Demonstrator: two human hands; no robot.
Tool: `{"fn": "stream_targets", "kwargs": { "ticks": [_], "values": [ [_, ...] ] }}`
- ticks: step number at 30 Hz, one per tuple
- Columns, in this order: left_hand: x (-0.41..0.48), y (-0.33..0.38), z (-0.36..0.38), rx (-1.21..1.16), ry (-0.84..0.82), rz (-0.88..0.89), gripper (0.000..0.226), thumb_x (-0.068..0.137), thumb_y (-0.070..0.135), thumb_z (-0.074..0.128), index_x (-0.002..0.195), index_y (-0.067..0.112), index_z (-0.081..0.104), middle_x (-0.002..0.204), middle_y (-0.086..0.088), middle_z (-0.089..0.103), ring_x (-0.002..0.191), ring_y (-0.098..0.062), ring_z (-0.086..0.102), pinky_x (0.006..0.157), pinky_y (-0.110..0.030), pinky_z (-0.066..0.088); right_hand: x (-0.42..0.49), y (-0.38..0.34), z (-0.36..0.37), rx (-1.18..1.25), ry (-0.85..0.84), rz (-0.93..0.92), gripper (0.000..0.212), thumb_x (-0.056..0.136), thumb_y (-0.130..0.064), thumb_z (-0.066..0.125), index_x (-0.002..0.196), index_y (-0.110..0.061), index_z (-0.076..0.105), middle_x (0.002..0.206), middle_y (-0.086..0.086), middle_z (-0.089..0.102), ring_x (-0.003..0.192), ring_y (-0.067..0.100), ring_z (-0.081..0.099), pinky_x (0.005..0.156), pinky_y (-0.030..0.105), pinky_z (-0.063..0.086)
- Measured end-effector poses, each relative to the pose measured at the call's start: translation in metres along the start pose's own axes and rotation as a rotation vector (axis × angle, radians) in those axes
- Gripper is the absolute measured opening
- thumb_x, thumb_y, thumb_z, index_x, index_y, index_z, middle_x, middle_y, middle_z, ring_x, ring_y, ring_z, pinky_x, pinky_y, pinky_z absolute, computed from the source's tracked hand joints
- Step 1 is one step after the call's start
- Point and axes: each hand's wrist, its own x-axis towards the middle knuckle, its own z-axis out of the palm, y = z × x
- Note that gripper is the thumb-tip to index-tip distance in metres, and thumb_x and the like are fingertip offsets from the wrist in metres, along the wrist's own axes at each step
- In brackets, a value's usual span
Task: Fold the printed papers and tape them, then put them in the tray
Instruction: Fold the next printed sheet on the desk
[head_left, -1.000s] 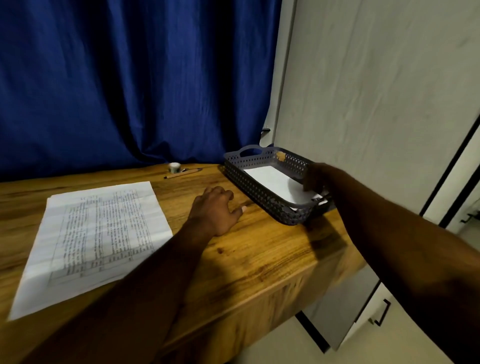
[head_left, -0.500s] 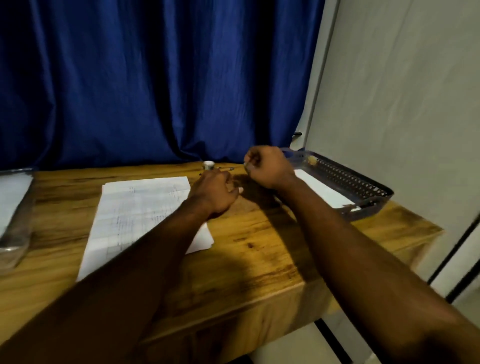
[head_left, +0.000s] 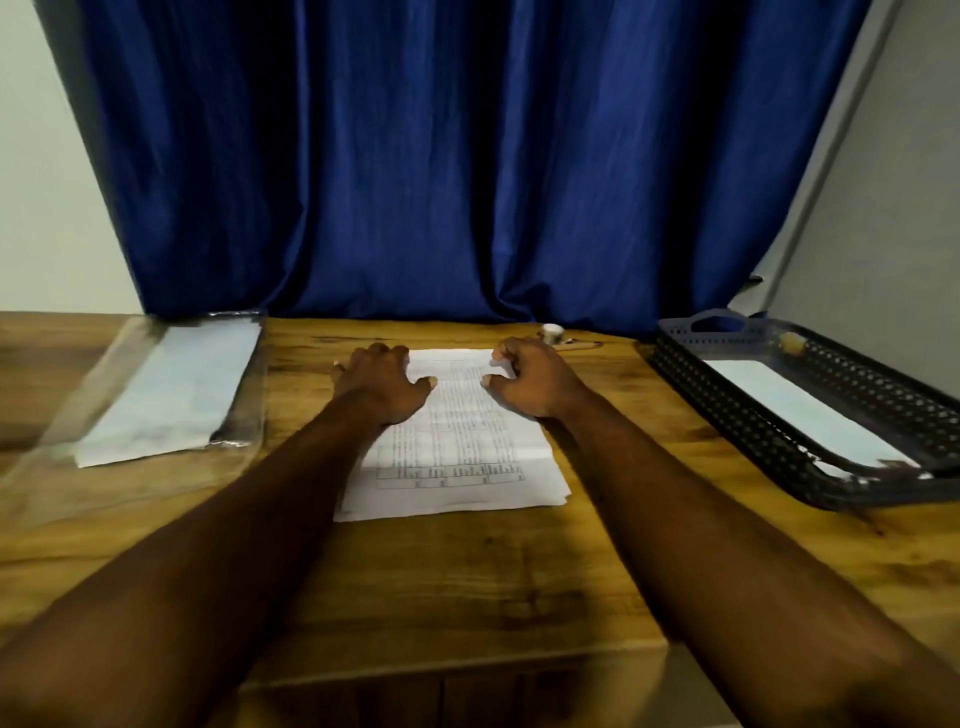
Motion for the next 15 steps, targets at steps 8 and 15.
{"fn": "stream_targets", "kwargs": {
  "ticks": [8, 15],
  "values": [
    [0.021, -0.019, -0.004, -0.064, -0.161, 0.043, 0.097, 0.088, 0.082, 0.053, 0.166, 0.033, 0.024, 0.173, -0.004, 0.024, 0.156, -0.037, 0.021, 0.125, -0.061, 0.019, 0.028, -0.005, 0.024, -0.366, -0.188, 0.112, 0.067, 0.101, -0.061, 0.047, 0.156, -0.023, 0.046, 0.158, 0.013, 0.045, 0.144, 0.038, 0.045, 0.118, 0.045, 0.039],
    [0.022, -0.034, 0.005, -0.105, -0.006, 0.061, 0.094, 0.083, 0.085, 0.056, 0.160, 0.033, 0.040, 0.165, 0.000, 0.042, 0.152, -0.033, 0.032, 0.122, -0.069, 0.018, 0.025, -0.003, 0.033, -0.374, -0.051, 0.003, 0.053, 0.105, -0.055, 0.050, 0.143, -0.020, 0.062, 0.141, 0.010, 0.057, 0.136, 0.031, 0.048, 0.112, 0.045, 0.045]
  ]
}}
